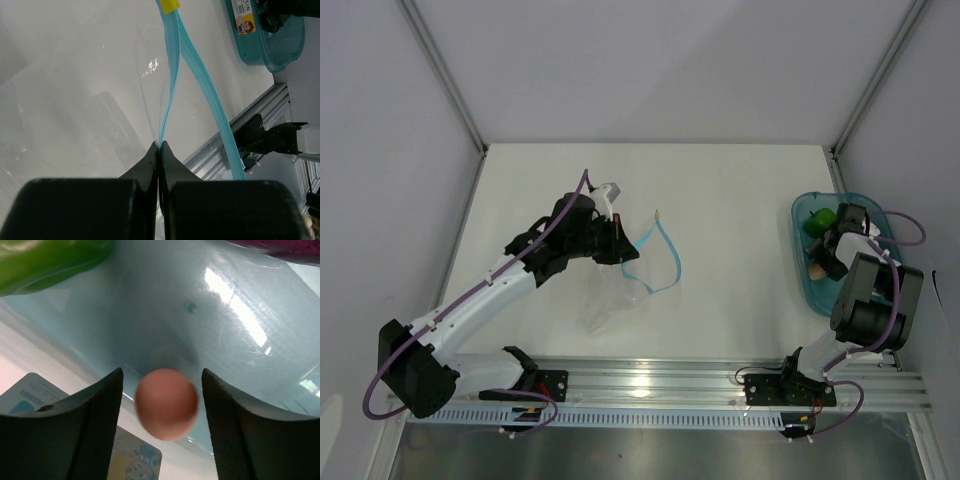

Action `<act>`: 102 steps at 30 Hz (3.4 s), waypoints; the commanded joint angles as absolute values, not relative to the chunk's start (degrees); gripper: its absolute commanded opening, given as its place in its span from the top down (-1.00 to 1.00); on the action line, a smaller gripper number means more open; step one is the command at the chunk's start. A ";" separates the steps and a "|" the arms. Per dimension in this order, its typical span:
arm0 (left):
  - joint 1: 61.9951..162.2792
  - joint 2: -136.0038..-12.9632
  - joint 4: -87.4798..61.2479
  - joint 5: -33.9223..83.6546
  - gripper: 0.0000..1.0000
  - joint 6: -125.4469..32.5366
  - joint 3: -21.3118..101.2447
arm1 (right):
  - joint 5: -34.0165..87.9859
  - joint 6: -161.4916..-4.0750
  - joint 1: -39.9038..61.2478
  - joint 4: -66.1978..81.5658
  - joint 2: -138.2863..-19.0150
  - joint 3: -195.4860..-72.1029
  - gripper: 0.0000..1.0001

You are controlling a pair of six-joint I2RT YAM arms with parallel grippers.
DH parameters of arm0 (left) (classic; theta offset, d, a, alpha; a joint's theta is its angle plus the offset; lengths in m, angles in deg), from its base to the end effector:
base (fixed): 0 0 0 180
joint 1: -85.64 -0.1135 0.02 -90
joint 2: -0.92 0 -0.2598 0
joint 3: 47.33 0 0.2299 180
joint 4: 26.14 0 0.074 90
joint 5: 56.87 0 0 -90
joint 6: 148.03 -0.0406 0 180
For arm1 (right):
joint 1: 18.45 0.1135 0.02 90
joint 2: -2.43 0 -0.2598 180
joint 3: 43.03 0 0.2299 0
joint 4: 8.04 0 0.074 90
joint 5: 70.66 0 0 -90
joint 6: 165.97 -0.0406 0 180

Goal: Place the food in the zip-top bag and seal the zipper
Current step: Pick up the fake vegetable from the bin, then place the fake vegetable in the zipper food storage bag, then pick up the fake vegetable from the bin.

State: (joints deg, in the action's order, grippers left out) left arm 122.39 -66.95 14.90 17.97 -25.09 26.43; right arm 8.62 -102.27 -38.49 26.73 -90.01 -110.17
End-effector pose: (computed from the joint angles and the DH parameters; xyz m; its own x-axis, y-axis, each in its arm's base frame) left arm 0.1886 -0.1541 0.3126 -0.7943 -0.0619 -0.6043 0.3776 0.7290 -0.5710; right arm 0.2752 -0.1084 0.1761 -0.5421 0.6611 -0.5187 0.7407 0.6674 0.0766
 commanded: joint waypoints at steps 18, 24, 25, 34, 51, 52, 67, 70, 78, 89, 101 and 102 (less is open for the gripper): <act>122.82 -65.52 14.21 17.83 0.99 -25.87 27.65 | 9.49 -98.56 -32.88 35.47 -75.01 -117.57 0.66; 122.82 -66.31 13.51 17.66 0.99 -25.34 28.35 | 22.32 -97.59 -19.99 39.78 -64.99 -121.17 0.62; 122.82 -66.40 13.51 17.57 0.99 -25.25 28.44 | 23.72 -97.76 -18.30 40.22 -64.02 -121.61 0.62; 122.82 -67.02 13.25 16.96 0.99 -24.37 29.23 | 31.39 -104.00 7.96 32.40 -61.55 -125.92 0.58; 122.82 -65.52 13.42 16.78 0.99 -24.28 29.06 | 22.42 -102.86 26.89 35.56 -74.91 -134.89 -0.43; 122.90 -65.52 13.33 16.69 0.99 -24.20 29.06 | 22.25 -102.69 26.90 35.83 -75.00 -134.98 -0.58; 122.82 -64.47 13.60 16.87 0.99 -24.64 28.71 | 12.15 -99.45 11.97 43.21 -69.73 -136.03 -0.80; 122.82 -64.47 13.60 16.69 0.99 -24.55 28.35 | 8.89 -97.69 3.19 45.49 -69.64 -135.77 -0.82; 122.82 -65.00 12.81 15.64 0.99 -24.29 27.91 | -0.94 -92.41 -15.54 44.88 -76.57 -133.75 -0.78; 122.82 -65.08 12.89 14.85 0.99 -24.99 26.68 | -21.52 -80.72 -22.67 39.62 -92.04 -132.61 -0.89; 122.82 -67.89 11.93 13.79 0.99 -25.52 27.04 | -30.22 -81.06 -30.40 33.63 -101.54 -129.97 -0.95; 122.82 -68.16 11.49 13.70 0.99 -25.60 26.86 | -30.49 -81.33 -31.28 33.46 -102.07 -130.14 -0.95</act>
State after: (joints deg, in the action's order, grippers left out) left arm 122.48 -67.63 13.57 15.15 -25.06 26.43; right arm -25.95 -79.43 -29.02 35.60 -100.48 -127.96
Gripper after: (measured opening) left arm 0.006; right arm 0.979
